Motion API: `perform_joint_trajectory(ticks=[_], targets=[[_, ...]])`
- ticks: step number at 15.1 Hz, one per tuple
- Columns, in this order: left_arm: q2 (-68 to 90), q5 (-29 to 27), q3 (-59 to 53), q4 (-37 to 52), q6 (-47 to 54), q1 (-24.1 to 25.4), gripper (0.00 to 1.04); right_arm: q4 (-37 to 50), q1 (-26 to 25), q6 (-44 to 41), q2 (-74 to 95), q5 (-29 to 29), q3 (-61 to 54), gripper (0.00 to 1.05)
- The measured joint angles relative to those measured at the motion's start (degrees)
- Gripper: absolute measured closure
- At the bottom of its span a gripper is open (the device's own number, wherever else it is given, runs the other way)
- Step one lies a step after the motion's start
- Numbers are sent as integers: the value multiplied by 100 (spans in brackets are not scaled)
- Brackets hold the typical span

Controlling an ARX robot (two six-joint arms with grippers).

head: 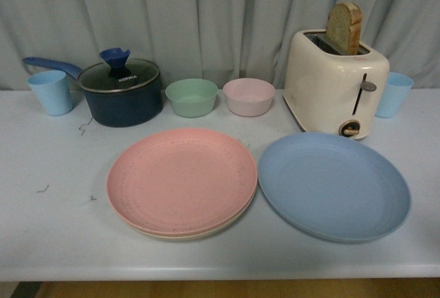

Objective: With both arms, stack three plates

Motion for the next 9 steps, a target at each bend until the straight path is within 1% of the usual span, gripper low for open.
perform_joint_trajectory(ticks=[2,4,7,8,9], targets=[[0,0,0,2,0,0,7,391,57,-87,1580,151,793,6],[0,0,0,2,0,0,7,542,170,-103,2675,319,1368,6],[0,0,0,0,0,0,7,726,404,-146,3884,634,1923,6],[0,2,0,0,0,0,7,728,470,-101,4122,651,2096,6],[0,0,0,0,0,0,7,732,531,-63,4352,800,2291,6]])
